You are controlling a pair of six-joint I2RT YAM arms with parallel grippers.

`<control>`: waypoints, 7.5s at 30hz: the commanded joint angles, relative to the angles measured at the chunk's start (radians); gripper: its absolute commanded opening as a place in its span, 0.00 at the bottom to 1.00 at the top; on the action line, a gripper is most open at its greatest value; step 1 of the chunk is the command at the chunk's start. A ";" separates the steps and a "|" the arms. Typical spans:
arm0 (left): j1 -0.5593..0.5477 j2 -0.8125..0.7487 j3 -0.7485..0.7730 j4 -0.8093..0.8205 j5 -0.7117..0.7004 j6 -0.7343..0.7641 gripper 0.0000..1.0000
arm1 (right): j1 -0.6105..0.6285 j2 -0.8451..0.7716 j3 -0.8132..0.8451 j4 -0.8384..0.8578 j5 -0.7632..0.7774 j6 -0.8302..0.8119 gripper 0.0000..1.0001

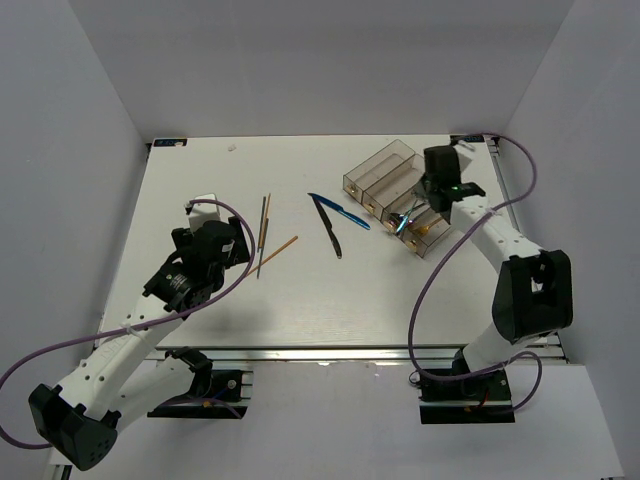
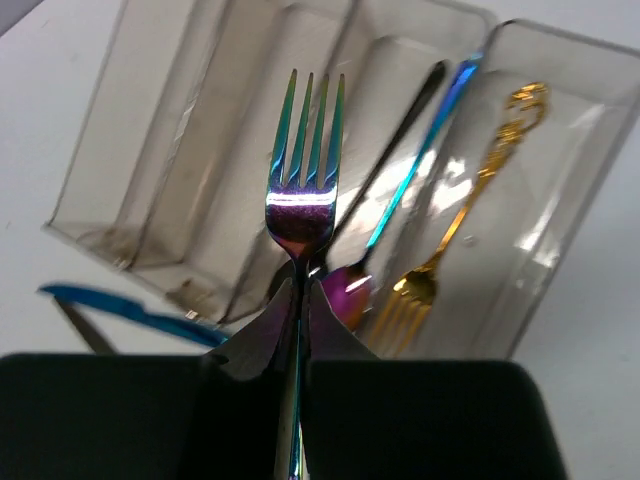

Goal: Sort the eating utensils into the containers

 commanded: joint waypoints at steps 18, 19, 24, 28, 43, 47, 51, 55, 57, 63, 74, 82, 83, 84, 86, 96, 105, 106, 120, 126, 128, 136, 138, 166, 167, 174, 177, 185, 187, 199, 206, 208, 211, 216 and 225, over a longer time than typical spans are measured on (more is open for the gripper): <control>0.005 0.011 -0.009 0.010 -0.002 0.004 0.98 | -0.264 0.081 -0.083 0.232 -0.015 0.019 0.00; 0.005 0.011 -0.007 0.010 -0.002 0.004 0.98 | -0.264 0.082 -0.089 0.244 -0.016 0.019 0.00; 0.005 0.016 -0.007 0.010 0.000 0.005 0.98 | -0.267 0.099 -0.102 0.255 -0.012 0.021 0.00; 0.005 0.016 -0.009 0.010 0.000 0.005 0.98 | -0.267 0.102 -0.106 0.250 -0.024 0.027 0.03; 0.005 0.016 -0.009 0.011 0.001 0.005 0.98 | -0.263 0.043 -0.089 0.204 -0.050 0.029 0.52; 0.005 0.020 -0.007 0.011 0.001 0.007 0.98 | -0.224 0.033 -0.047 0.169 -0.079 -0.039 0.64; 0.005 0.022 -0.007 0.010 0.000 0.005 0.98 | -0.211 0.026 -0.016 0.128 -0.106 -0.050 0.65; 0.005 0.023 -0.009 0.010 -0.002 0.005 0.98 | -0.197 0.007 -0.019 0.120 -0.148 -0.079 0.70; 0.005 0.023 -0.007 0.010 -0.003 0.005 0.98 | -0.165 0.006 -0.005 0.115 -0.201 -0.114 0.80; 0.005 0.031 -0.004 0.007 -0.011 0.004 0.98 | 0.025 0.130 0.173 -0.047 -0.268 -0.336 0.89; 0.005 0.017 -0.004 0.000 -0.020 -0.002 0.98 | 0.308 0.476 0.495 -0.249 -0.242 -0.464 0.68; 0.005 0.008 -0.006 0.007 -0.008 0.004 0.98 | 0.359 0.671 0.708 -0.472 -0.237 -0.459 0.56; 0.005 0.006 -0.006 0.007 -0.006 0.004 0.98 | 0.359 0.676 0.711 -0.480 -0.240 -0.458 0.55; 0.005 0.006 -0.006 0.007 -0.005 0.004 0.98 | 0.359 0.677 0.710 -0.493 -0.248 -0.458 0.55; 0.005 0.003 -0.007 0.008 -0.003 0.004 0.98 | 0.360 0.679 0.699 -0.500 -0.251 -0.458 0.55; 0.005 -0.004 -0.009 0.008 -0.002 0.004 0.98 | 0.374 0.716 0.662 -0.523 -0.314 -0.487 0.52; 0.005 -0.010 -0.009 0.010 0.000 0.004 0.98 | 0.385 0.785 0.705 -0.566 -0.257 -0.482 0.42; 0.005 -0.010 -0.009 0.010 0.000 0.004 0.98 | 0.386 0.785 0.699 -0.566 -0.255 -0.481 0.39; 0.005 -0.017 -0.009 0.010 0.001 0.004 0.98 | 0.401 0.771 0.596 -0.570 -0.274 -0.443 0.00; 0.005 -0.017 -0.009 0.010 0.001 0.004 0.98 | 0.417 0.669 0.513 -0.497 -0.269 -0.416 0.00; 0.005 -0.018 -0.010 0.010 0.001 0.005 0.98 | 0.423 0.647 0.492 -0.483 -0.259 -0.409 0.00; 0.005 -0.020 -0.009 0.010 0.000 0.005 0.98 | 0.443 0.592 0.477 -0.487 -0.223 -0.406 0.00; 0.005 -0.018 -0.009 0.010 0.000 0.004 0.98 | 0.443 0.581 0.470 -0.486 -0.222 -0.406 0.00; 0.005 -0.009 -0.009 0.010 0.000 0.004 0.98 | 0.446 0.458 0.406 -0.443 -0.251 -0.421 0.00; 0.005 -0.009 -0.009 0.010 0.000 0.004 0.98 | 0.446 0.455 0.406 -0.443 -0.251 -0.423 0.00; 0.005 -0.012 -0.007 0.010 0.000 0.004 0.98 | 0.444 0.441 0.411 -0.445 -0.246 -0.426 0.00; 0.005 -0.014 -0.009 0.008 -0.002 0.004 0.98 | 0.429 0.417 0.412 -0.429 -0.252 -0.426 0.00; 0.005 -0.018 -0.010 0.008 -0.003 0.004 0.98 | 0.284 0.331 0.472 -0.371 -0.292 -0.372 0.00; 0.005 -0.020 -0.010 0.008 -0.003 0.004 0.98 | 0.245 0.326 0.477 -0.350 -0.306 -0.357 0.00; 0.005 -0.021 -0.009 0.008 -0.003 0.004 0.98 | -0.033 0.335 0.458 -0.110 -0.306 -0.094 0.00; 0.005 -0.021 -0.009 0.007 -0.005 0.002 0.98 | -0.102 0.329 0.362 0.019 -0.269 0.076 0.00; 0.005 -0.021 -0.010 0.007 -0.005 0.002 0.98 | -0.109 0.323 0.296 0.083 -0.252 0.122 0.00; 0.005 -0.021 -0.010 0.007 -0.005 0.002 0.98 | -0.109 0.306 0.216 0.150 -0.199 0.211 0.00; 0.005 -0.023 -0.010 0.008 -0.003 0.002 0.98 | -0.106 0.326 0.207 0.189 -0.202 0.263 0.00; 0.005 -0.024 -0.010 0.010 -0.002 0.004 0.98 | -0.105 0.363 0.240 0.169 -0.229 0.262 0.00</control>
